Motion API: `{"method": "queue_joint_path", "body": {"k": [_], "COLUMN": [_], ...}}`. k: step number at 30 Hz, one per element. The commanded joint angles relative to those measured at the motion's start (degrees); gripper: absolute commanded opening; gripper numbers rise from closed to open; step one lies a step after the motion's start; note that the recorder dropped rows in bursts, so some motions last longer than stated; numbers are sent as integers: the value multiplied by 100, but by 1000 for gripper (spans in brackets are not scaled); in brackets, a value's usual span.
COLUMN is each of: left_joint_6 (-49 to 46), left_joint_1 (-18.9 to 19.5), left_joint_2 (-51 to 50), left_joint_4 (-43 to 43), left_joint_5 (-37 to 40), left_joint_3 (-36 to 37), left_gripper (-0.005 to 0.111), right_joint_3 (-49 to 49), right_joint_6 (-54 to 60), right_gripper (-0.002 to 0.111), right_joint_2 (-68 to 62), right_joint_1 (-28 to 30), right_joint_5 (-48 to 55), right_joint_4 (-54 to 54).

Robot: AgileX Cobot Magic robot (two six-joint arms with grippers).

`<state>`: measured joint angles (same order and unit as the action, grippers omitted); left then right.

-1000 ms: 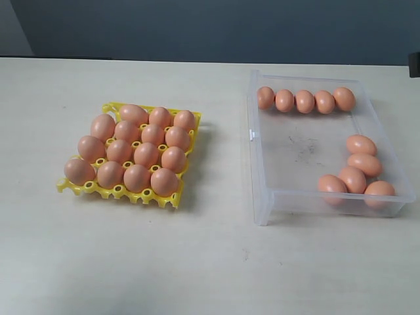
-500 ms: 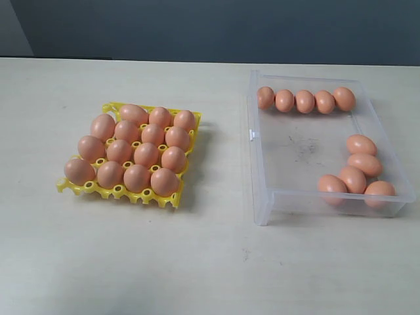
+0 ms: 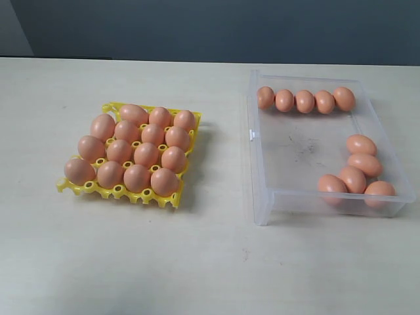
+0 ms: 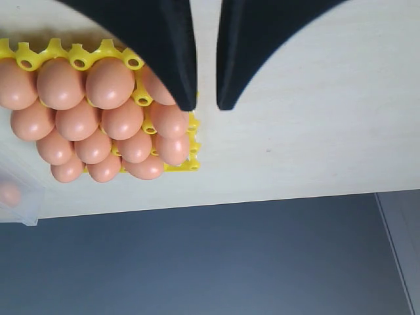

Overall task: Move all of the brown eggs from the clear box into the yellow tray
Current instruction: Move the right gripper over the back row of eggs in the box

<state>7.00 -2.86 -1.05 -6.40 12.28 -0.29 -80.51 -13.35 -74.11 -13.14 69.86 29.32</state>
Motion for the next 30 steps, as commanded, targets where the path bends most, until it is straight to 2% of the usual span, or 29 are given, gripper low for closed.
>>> {"method": "queue_joint_path", "body": {"k": [1, 6, 11, 15, 18, 22, 26, 28, 30], "left_joint_6": [5, 5, 5, 5, 5, 5, 5, 5, 5], "left_joint_1": [-10, -10, -10, -10, -10, -10, -10, -10, -10], "left_joint_2": [-36, -36, -36, -36, -36, -36, -36, -36, -36], "left_joint_4": [-11, -11, -11, -11, -11, -11, -11, -11, -11], "left_joint_5": [-35, -35, -35, -35, -35, -35, -35, -35, -35], "left_joint_3": [29, 29, 29, 29, 29, 29, 29, 29, 29], "left_gripper": [12, 12, 12, 12, 12, 12, 12, 12, 12], "right_joint_3": [36, 298, 1021, 1785, 2225, 2516, 2532, 2400, 2183], "right_joint_6": [1106, 2334, 3450, 4673, 5207, 5378, 5590, 6247, 6410], "right_gripper": [-1, -1, -1, -1, -1, -1, -1, -1, -1], "right_joint_2": [-541, -845, -1210, -1443, -1481, -1481, -1594, -1734, -1894], "right_joint_1": [548, 581, 566, 566, 566, 566, 381, 24, -369], "right_joint_5": [10, 10, 10, -806, -1829, -2931, -3038, -3025, -3190], "right_joint_4": [-2805, -4540, -6069, -7601, -7932, -7600, -8225, -8371, -8273]}}
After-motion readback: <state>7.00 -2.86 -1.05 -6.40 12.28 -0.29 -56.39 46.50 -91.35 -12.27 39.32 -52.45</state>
